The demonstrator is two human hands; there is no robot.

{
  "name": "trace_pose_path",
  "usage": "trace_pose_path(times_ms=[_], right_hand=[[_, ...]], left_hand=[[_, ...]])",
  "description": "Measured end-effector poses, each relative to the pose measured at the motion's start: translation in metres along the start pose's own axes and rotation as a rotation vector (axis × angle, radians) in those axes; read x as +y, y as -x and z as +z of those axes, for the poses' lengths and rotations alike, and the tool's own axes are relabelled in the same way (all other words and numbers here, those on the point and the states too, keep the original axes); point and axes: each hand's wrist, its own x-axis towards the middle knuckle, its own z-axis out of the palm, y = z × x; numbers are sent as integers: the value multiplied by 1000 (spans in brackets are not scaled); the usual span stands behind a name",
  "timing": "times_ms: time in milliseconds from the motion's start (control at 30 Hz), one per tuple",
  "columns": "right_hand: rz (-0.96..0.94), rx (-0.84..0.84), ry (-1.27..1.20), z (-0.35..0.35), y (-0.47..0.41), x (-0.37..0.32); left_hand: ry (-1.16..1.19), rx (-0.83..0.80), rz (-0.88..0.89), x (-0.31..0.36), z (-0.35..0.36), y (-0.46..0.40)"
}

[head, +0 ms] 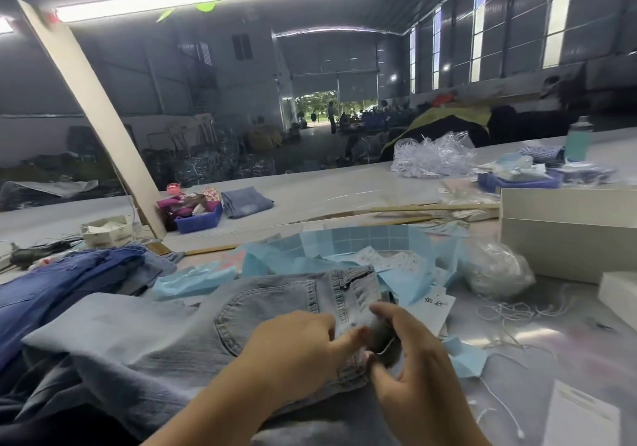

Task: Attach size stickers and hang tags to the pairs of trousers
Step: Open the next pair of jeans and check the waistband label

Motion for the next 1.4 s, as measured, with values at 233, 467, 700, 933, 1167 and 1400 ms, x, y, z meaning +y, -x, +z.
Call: trace_pose_path(times_ms=[233, 467, 700, 933, 1167, 1400], right_hand=[[-222, -50, 26, 4, -1, -10], [-169, -93, 45, 4, 2, 2], [-36, -80, -74, -6, -11, 7], [175, -236, -160, -22, -35, 4], [139, -236, 65, -8, -37, -1], [60, -274, -93, -6, -42, 7]], left_hand=[[705, -141, -118, 2, -1, -20], [838, -88, -129, -5, 12, -20], [1089, -24, -135, 2, 11, -12], [1596, -19, -164, 2, 10, 1], [1702, -190, -317, -1, 15, 6], [1736, -165, -191, -12, 18, 3]])
